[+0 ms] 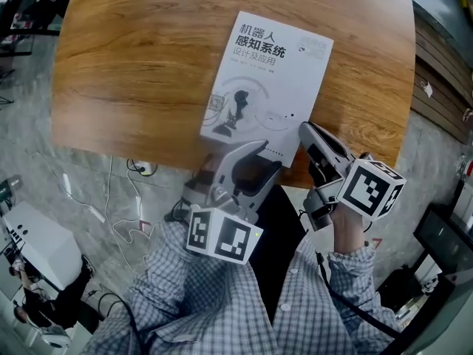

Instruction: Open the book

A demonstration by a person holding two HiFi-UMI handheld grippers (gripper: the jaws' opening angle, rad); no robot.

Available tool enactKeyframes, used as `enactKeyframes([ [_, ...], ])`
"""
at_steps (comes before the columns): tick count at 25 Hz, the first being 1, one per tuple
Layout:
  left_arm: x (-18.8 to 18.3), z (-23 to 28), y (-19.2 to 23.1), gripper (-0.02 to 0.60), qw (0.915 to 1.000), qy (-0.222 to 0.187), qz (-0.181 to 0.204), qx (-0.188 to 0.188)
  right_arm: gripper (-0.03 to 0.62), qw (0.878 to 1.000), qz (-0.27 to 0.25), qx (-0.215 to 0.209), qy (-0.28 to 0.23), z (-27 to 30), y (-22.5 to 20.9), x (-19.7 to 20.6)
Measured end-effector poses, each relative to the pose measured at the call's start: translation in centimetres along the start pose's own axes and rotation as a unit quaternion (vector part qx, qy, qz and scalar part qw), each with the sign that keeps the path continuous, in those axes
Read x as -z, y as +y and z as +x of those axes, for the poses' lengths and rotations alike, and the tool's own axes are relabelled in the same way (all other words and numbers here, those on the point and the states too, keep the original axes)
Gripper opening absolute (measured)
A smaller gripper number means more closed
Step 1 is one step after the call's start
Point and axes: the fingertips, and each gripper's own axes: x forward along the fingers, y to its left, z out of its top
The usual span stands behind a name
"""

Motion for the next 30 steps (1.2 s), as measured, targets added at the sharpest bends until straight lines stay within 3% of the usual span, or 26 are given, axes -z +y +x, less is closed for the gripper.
enactKeyframes([
  [6,0.6,-0.5,-1.2,0.186,0.9986,0.034,0.039,-0.013,0.034,1.0,0.022,-0.012,-0.004,-0.6,1.1,-0.6],
  [14,0.7,1.7,-0.7,0.186,0.9938,0.054,0.071,-0.066,0.028,0.999,0.032,-0.034,-0.012,-0.7,2.3,-0.8],
  [16,0.5,1.7,-0.5,0.181,0.9922,0.048,0.078,-0.084,0.026,0.999,0.029,-0.035,-0.011,-0.7,2.4,-0.8],
  [18,0.2,1.6,-0.4,0.136,0.9909,0.042,0.08,-0.1,0.025,0.999,0.032,-0.042,-0.014,-0.7,2.6,-0.8],
  [25,-0.4,0.8,0.4,0.043,0.9923,0.012,0.029,-0.12,0.026,0.998,0.004,-0.057,-0.031,-1.1,3.1,-0.9],
  [30,-0.9,0.3,0.6,0.04,0.9922,0.003,0.017,-0.124,0.026,0.995,-0.086,-0.026,-0.04,-1.8,4.1,-1.1],
])
